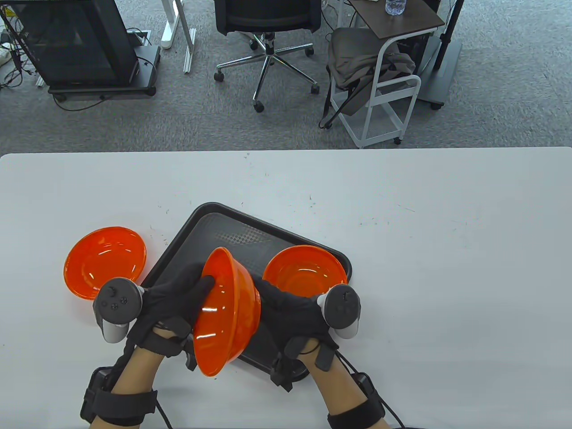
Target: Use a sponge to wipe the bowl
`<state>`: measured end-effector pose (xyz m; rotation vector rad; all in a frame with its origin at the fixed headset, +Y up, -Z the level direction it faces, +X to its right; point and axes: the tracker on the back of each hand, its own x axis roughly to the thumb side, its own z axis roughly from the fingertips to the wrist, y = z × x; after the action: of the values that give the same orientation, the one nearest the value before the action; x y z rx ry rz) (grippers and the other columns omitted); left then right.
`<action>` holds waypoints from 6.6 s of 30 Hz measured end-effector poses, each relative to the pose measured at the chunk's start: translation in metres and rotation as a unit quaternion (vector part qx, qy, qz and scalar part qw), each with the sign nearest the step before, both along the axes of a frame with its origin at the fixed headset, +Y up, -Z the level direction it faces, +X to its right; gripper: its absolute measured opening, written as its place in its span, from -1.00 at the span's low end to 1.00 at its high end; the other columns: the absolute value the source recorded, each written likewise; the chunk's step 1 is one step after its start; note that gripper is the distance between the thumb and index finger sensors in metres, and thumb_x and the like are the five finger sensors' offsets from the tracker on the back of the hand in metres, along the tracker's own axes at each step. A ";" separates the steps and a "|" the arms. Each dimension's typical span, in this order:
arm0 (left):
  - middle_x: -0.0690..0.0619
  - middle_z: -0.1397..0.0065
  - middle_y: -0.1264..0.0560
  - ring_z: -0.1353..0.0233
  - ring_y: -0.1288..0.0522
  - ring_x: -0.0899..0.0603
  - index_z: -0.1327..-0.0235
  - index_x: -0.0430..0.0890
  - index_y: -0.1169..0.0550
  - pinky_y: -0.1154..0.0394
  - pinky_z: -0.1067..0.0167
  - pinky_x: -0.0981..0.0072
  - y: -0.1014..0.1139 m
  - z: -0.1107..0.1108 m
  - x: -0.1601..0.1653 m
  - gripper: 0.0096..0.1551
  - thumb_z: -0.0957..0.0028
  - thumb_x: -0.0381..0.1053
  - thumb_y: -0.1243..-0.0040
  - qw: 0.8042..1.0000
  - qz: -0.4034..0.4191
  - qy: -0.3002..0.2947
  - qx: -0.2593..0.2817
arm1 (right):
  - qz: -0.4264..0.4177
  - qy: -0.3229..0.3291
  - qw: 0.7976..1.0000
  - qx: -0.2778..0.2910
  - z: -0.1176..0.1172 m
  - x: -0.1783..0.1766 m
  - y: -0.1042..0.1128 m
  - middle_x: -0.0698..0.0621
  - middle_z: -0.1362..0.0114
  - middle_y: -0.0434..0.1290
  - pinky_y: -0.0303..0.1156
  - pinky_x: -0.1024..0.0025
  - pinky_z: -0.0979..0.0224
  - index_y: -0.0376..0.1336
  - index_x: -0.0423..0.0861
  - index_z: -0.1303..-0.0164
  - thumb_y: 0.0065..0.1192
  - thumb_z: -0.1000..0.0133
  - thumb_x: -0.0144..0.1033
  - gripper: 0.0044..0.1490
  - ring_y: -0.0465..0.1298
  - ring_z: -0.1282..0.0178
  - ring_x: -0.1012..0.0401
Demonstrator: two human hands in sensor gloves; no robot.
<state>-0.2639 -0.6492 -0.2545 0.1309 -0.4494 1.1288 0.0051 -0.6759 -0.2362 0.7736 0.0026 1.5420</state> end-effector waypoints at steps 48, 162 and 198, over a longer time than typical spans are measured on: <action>0.14 0.51 -0.70 0.72 -0.59 0.10 -0.13 -0.22 -0.55 -0.69 0.51 0.20 -0.006 -0.002 -0.016 -0.39 -0.11 0.24 -0.21 0.997 0.002 0.045 -0.061 | -0.021 -0.077 0.995 0.052 0.008 0.005 0.009 -0.31 -0.42 0.43 0.35 -0.29 -0.32 0.08 -0.18 -0.48 0.17 -0.30 -0.21 -0.38 0.57 -0.26 -0.11; 0.03 0.33 -0.67 0.56 -0.62 0.04 -0.37 -0.25 -0.32 -0.66 0.35 0.12 -0.111 0.004 -0.212 -0.25 -0.10 0.15 -0.26 0.799 0.042 0.545 -0.250 | 0.024 -0.109 0.994 0.021 0.000 0.027 0.005 -0.36 -0.35 0.47 0.39 -0.25 -0.28 0.07 -0.30 -0.44 0.17 -0.31 -0.18 -0.34 0.61 -0.16 -0.12; -0.07 0.15 -0.64 0.44 -0.64 -0.03 -0.44 -0.27 -0.23 -0.64 0.27 0.04 -0.072 -0.034 -0.045 -0.10 -0.12 0.29 -0.23 0.940 -0.149 0.152 -0.268 | 0.030 -0.107 0.993 0.031 0.001 0.026 0.008 -0.36 -0.35 0.47 0.39 -0.25 -0.28 0.07 -0.31 -0.44 0.17 -0.32 -0.18 -0.34 0.61 -0.16 -0.12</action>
<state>-0.3094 -0.7209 -0.2884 -0.2340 0.1227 0.8764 0.0313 -0.6675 -0.2349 0.6590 -0.1832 1.6836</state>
